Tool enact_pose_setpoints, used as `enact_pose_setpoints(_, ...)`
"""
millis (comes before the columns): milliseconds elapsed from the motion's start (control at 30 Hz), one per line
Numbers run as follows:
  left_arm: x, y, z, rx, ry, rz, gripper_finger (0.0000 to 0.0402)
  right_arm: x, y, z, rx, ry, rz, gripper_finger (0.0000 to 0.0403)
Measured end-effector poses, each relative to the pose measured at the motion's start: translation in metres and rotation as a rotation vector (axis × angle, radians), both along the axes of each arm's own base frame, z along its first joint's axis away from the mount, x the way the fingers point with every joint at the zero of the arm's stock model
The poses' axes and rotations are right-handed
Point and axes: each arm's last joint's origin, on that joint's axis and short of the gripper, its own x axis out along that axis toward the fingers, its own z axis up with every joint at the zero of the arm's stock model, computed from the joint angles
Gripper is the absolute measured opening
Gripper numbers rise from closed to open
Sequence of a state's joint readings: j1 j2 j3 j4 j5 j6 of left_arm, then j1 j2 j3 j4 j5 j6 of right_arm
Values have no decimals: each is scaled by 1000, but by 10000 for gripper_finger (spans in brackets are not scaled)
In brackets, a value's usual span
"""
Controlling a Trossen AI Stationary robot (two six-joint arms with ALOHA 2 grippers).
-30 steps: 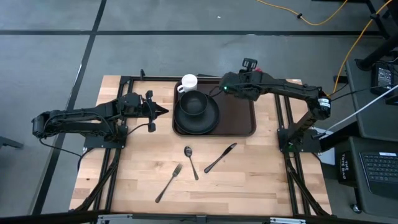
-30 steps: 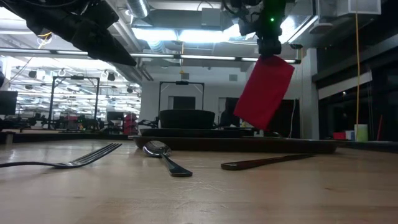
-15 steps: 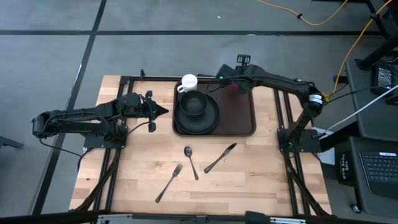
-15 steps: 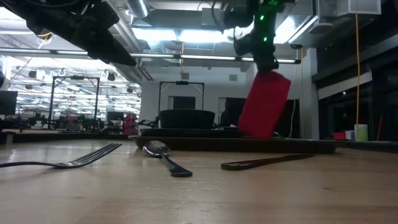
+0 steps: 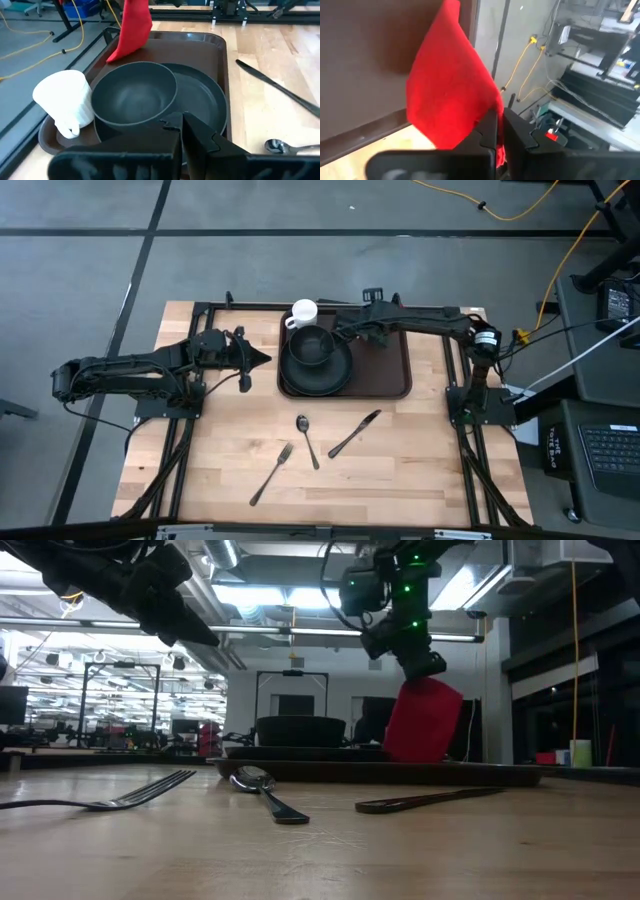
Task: Set up tray
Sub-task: Put the red napkin on the brown tray to the right of the black plate
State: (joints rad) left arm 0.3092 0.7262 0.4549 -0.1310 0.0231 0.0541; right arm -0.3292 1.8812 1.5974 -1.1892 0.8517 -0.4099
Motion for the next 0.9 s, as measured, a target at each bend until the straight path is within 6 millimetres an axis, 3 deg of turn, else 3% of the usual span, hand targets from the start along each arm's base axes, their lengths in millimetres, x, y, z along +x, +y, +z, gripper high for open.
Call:
enact_pose_setpoints(167, 0, 0, 0, -57, -16, 25, 6, -4, 7, -5, 132, -51, -76, 15)
enact_pose_setpoints(333, 0, 0, 0, -86, -24, 38, 6, -7, 8, -14, 138, -24, -167, 15)
enact_pose_setpoints(567, 0, 0, 0, -85, -25, 38, 6, 2, 10, -29, 322, -79, -185, 15)
enact_pose_setpoints(900, 0, 0, 0, -83, -24, 37, 6, 5, 11, -31, 395, -125, -190, 21)
